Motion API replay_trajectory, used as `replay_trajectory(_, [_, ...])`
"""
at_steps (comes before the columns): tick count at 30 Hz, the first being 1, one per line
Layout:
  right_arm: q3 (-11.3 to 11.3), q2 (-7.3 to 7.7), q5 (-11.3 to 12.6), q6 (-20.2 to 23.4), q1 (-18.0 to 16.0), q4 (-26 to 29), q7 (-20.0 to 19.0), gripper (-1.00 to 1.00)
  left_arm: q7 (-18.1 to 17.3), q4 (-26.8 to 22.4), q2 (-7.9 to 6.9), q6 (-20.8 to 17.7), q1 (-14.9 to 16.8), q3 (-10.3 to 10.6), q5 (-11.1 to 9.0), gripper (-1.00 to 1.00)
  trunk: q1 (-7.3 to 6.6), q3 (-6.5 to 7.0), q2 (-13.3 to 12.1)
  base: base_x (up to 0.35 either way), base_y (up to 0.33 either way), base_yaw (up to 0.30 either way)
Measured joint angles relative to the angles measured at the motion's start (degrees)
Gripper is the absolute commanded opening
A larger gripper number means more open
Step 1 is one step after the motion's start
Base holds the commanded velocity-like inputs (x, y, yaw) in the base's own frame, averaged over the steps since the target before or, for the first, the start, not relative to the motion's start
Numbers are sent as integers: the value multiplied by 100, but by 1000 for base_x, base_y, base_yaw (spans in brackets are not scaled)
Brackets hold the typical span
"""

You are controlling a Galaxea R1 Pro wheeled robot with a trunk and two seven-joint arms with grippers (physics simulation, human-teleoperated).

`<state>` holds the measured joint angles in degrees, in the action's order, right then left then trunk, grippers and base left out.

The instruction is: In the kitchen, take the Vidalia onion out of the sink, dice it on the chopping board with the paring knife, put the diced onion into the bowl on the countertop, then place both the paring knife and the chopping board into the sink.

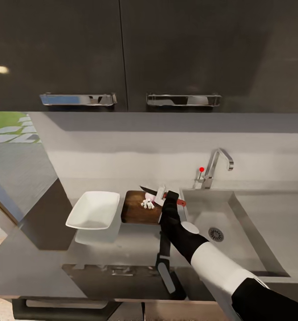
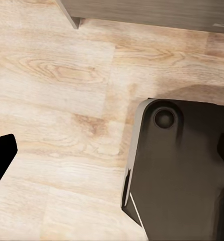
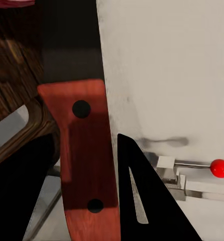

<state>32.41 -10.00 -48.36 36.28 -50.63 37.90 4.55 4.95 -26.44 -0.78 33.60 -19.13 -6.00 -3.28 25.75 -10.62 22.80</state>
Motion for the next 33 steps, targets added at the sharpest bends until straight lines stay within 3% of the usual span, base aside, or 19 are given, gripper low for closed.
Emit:
replay_trajectory(21, [1, 0, -7, 0, 0, -77, -6, -100, 0, 0, 0, 2, 0, 0, 1, 100, 0, -195, 0, 0, 0, 0])
replay_trajectory(30, [-30, 0, -6, -16, -1, 93, -8, -100, 0, 0, 0, 0, 0, -2, 0, 100, 0, -209, 1, 0, 0, 0])
replay_trajectory(31, [-107, 0, 60, -21, -1, 256, -9, -100, 0, 0, 0, 0, 0, -2, 0, 100, -1, -209, 2, 0, 0, 0])
replay_trajectory(32, [-345, 0, 200, -22, -1, 515, -10, -100, 0, 0, 0, 0, 2, -2, 0, 100, 0, -208, 2, 0, 0, 0])
replay_trajectory(33, [-781, 0, 400, -25, -1, 841, -10, -100, 0, 0, 0, 0, 1, -2, 0, 100, -1, -208, 2, 0, 0, 0])
